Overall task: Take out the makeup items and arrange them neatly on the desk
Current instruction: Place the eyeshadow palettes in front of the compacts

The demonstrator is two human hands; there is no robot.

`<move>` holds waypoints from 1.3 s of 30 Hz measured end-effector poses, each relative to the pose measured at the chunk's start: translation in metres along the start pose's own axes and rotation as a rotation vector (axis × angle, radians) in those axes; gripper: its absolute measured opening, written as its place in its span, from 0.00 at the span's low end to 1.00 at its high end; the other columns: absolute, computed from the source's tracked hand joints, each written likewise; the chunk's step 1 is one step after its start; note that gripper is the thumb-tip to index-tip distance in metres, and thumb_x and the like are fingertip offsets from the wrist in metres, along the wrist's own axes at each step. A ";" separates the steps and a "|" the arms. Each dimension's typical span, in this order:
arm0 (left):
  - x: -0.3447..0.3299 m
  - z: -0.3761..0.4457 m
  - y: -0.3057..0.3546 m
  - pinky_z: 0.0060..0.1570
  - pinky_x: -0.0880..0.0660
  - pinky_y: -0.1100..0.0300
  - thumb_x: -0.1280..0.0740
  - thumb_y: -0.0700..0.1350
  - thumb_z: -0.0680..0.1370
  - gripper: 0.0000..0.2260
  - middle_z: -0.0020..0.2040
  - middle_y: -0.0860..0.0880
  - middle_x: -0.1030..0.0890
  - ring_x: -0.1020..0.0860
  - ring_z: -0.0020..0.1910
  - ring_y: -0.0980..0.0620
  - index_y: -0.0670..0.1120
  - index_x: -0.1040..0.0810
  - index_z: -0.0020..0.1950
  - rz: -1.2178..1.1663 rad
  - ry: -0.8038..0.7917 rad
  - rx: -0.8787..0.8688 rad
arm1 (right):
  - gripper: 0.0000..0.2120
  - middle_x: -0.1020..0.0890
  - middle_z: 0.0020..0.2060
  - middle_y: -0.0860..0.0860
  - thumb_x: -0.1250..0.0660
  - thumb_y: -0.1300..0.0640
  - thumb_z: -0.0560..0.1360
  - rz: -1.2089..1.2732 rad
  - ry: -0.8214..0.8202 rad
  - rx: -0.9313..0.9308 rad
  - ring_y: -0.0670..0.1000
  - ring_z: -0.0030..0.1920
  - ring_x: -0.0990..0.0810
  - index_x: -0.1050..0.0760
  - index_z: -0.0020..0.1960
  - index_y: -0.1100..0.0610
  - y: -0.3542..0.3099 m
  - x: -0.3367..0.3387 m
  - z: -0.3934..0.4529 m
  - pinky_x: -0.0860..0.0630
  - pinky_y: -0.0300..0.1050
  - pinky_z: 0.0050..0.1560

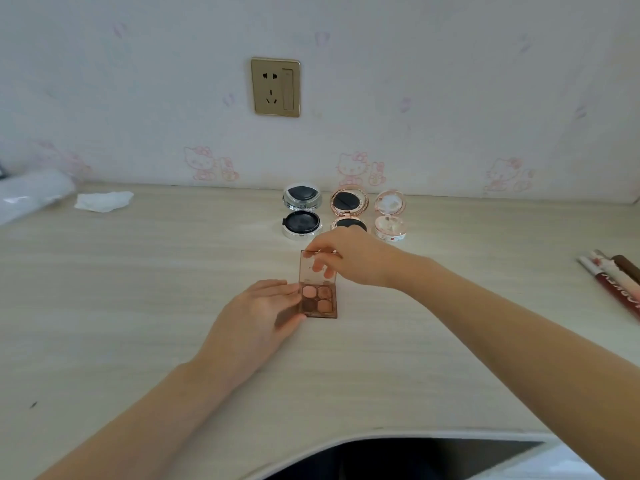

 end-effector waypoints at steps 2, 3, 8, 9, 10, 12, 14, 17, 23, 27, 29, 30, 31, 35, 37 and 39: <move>-0.001 -0.001 -0.002 0.57 0.23 0.54 0.23 0.41 0.69 0.12 0.54 0.48 0.16 0.19 0.55 0.48 0.42 0.15 0.52 -0.018 -0.006 0.029 | 0.12 0.16 0.45 0.50 0.42 0.60 0.80 -0.002 0.000 0.003 0.47 0.39 0.17 0.23 0.59 0.57 -0.001 -0.002 0.001 0.21 0.43 0.47; -0.002 -0.001 -0.004 0.58 0.24 0.55 0.24 0.42 0.70 0.12 0.55 0.49 0.17 0.20 0.55 0.48 0.42 0.15 0.53 -0.033 -0.012 0.049 | 0.12 0.16 0.44 0.50 0.42 0.60 0.80 0.001 0.003 0.001 0.47 0.40 0.17 0.23 0.59 0.57 -0.002 -0.003 0.001 0.21 0.44 0.48; -0.005 -0.003 -0.008 0.59 0.24 0.55 0.25 0.43 0.71 0.12 0.56 0.51 0.17 0.20 0.56 0.50 0.44 0.16 0.54 -0.073 -0.018 0.077 | 0.13 0.18 0.53 0.51 0.39 0.55 0.79 -0.008 0.086 -0.035 0.49 0.52 0.20 0.23 0.61 0.55 0.003 -0.001 -0.004 0.25 0.44 0.56; -0.005 -0.003 -0.009 0.59 0.24 0.55 0.25 0.43 0.72 0.12 0.56 0.51 0.17 0.20 0.56 0.50 0.45 0.16 0.54 -0.086 -0.018 0.079 | 0.15 0.19 0.56 0.51 0.38 0.54 0.79 0.028 0.125 -0.064 0.48 0.55 0.21 0.25 0.64 0.55 0.006 -0.001 -0.009 0.26 0.42 0.57; -0.005 -0.003 -0.010 0.58 0.24 0.55 0.25 0.43 0.72 0.12 0.56 0.52 0.17 0.20 0.56 0.50 0.45 0.16 0.54 -0.104 -0.012 0.075 | 0.16 0.19 0.57 0.51 0.38 0.54 0.79 0.068 0.173 -0.088 0.48 0.56 0.21 0.27 0.65 0.55 0.010 -0.001 -0.015 0.26 0.41 0.58; -0.005 -0.004 -0.011 0.56 0.24 0.58 0.25 0.42 0.71 0.12 0.55 0.53 0.17 0.20 0.54 0.50 0.47 0.16 0.54 -0.137 0.010 0.067 | 0.17 0.20 0.58 0.50 0.39 0.54 0.79 0.100 0.265 -0.124 0.48 0.57 0.22 0.29 0.67 0.56 0.017 -0.004 -0.029 0.26 0.43 0.59; -0.005 -0.005 -0.012 0.56 0.25 0.59 0.24 0.42 0.70 0.13 0.53 0.55 0.17 0.20 0.54 0.52 0.49 0.16 0.54 -0.161 0.026 0.073 | 0.20 0.22 0.61 0.50 0.39 0.53 0.79 0.073 0.286 -0.149 0.50 0.62 0.24 0.33 0.70 0.56 0.022 -0.014 -0.045 0.28 0.46 0.62; -0.007 -0.005 -0.016 0.58 0.25 0.58 0.25 0.43 0.71 0.13 0.53 0.55 0.17 0.21 0.56 0.53 0.50 0.16 0.55 -0.173 0.023 0.112 | 0.27 0.26 0.66 0.48 0.38 0.49 0.78 0.023 0.257 -0.150 0.50 0.67 0.30 0.40 0.74 0.54 0.026 -0.034 -0.062 0.35 0.43 0.67; -0.010 -0.005 -0.018 0.59 0.26 0.57 0.26 0.45 0.72 0.13 0.53 0.54 0.17 0.22 0.58 0.54 0.51 0.17 0.56 -0.178 0.007 0.161 | 0.31 0.29 0.68 0.47 0.35 0.48 0.77 -0.051 0.318 -0.050 0.47 0.69 0.37 0.42 0.75 0.54 0.018 -0.050 -0.070 0.45 0.29 0.63; -0.010 -0.004 -0.020 0.60 0.27 0.57 0.27 0.45 0.73 0.12 0.54 0.60 0.18 0.26 0.62 0.57 0.53 0.17 0.56 -0.179 0.007 0.174 | 0.30 0.28 0.67 0.48 0.34 0.50 0.77 -0.057 0.348 -0.026 0.48 0.68 0.37 0.41 0.75 0.55 0.018 -0.052 -0.066 0.47 0.27 0.62; -0.010 -0.002 -0.023 0.60 0.27 0.57 0.28 0.46 0.73 0.12 0.55 0.62 0.19 0.28 0.63 0.59 0.54 0.18 0.56 -0.168 -0.004 0.182 | 0.30 0.27 0.67 0.48 0.34 0.51 0.76 -0.029 0.356 -0.027 0.48 0.68 0.35 0.41 0.75 0.54 0.018 -0.052 -0.062 0.47 0.26 0.61; -0.011 0.000 -0.025 0.61 0.28 0.57 0.29 0.47 0.74 0.12 0.55 0.62 0.19 0.28 0.64 0.59 0.55 0.18 0.57 -0.161 -0.016 0.187 | 0.30 0.27 0.66 0.48 0.34 0.52 0.76 -0.012 0.358 -0.030 0.49 0.68 0.35 0.41 0.75 0.53 0.018 -0.052 -0.059 0.46 0.27 0.61; -0.011 0.002 -0.028 0.61 0.28 0.56 0.29 0.47 0.74 0.12 0.56 0.62 0.19 0.28 0.64 0.60 0.56 0.19 0.57 -0.154 -0.027 0.196 | 0.30 0.27 0.66 0.48 0.33 0.52 0.76 0.006 0.355 -0.035 0.49 0.67 0.33 0.41 0.75 0.53 0.019 -0.052 -0.055 0.44 0.29 0.61; -0.014 0.012 -0.043 0.62 0.29 0.54 0.31 0.49 0.75 0.12 0.59 0.55 0.20 0.28 0.65 0.58 0.60 0.20 0.58 -0.138 -0.063 0.261 | 0.29 0.25 0.64 0.50 0.33 0.54 0.76 0.068 0.346 -0.061 0.52 0.65 0.30 0.39 0.73 0.54 0.020 -0.050 -0.035 0.39 0.33 0.60; -0.015 0.018 -0.050 0.61 0.28 0.53 0.31 0.50 0.75 0.12 0.60 0.53 0.20 0.27 0.65 0.55 0.60 0.20 0.58 -0.121 -0.074 0.275 | 0.29 0.26 0.65 0.51 0.33 0.53 0.76 0.059 0.324 -0.083 0.52 0.66 0.30 0.40 0.74 0.55 0.021 -0.049 -0.025 0.37 0.37 0.63; -0.013 0.025 -0.057 0.60 0.28 0.53 0.31 0.49 0.75 0.12 0.59 0.51 0.20 0.26 0.63 0.53 0.58 0.20 0.57 -0.106 -0.067 0.285 | 0.29 0.27 0.66 0.52 0.34 0.53 0.76 0.038 0.304 -0.101 0.53 0.67 0.31 0.40 0.74 0.57 0.021 -0.049 -0.015 0.36 0.41 0.65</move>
Point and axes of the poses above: each hand's wrist, its own z-axis towards the middle knuckle, its own x-axis out of the back of the hand, y = z × x, the point moved 5 cm from there along z, towards the middle knuckle
